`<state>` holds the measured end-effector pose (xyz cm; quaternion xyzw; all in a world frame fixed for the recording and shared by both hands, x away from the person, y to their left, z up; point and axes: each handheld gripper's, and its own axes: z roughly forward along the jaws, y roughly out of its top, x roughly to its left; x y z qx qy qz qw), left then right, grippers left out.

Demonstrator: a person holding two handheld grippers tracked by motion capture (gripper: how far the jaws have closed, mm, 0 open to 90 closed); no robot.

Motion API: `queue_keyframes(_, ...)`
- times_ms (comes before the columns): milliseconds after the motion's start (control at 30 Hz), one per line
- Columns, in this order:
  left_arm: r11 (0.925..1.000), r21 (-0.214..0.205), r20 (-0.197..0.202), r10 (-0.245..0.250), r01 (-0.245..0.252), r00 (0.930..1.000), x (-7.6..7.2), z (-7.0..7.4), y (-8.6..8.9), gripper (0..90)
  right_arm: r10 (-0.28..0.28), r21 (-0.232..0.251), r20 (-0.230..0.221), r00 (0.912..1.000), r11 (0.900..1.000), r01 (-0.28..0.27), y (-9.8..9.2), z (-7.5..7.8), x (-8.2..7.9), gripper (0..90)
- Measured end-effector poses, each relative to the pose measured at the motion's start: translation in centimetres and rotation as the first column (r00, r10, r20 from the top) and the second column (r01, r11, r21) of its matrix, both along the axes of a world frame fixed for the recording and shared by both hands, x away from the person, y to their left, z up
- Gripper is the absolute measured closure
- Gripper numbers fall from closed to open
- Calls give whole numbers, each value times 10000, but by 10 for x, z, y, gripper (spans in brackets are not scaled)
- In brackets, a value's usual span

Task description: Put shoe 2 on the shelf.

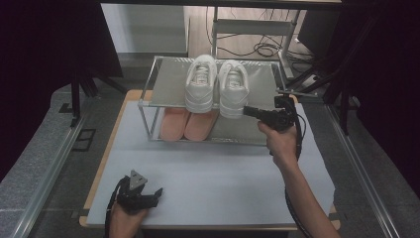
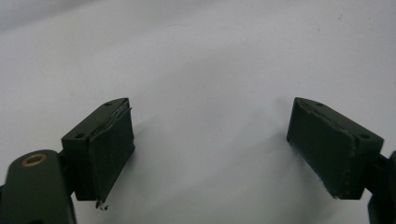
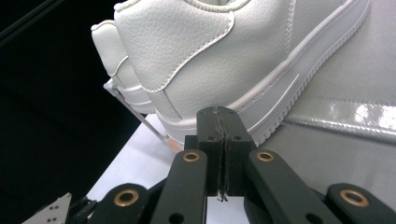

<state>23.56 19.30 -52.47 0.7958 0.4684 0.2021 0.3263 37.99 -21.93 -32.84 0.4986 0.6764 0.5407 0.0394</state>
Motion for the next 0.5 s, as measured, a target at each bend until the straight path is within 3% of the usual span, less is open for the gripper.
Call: queue_keyframes(500,10000,-9,0,6,-6,10000,0,0,0,146,-168,309,-145,9998,9994,172,11,-5,20,891)
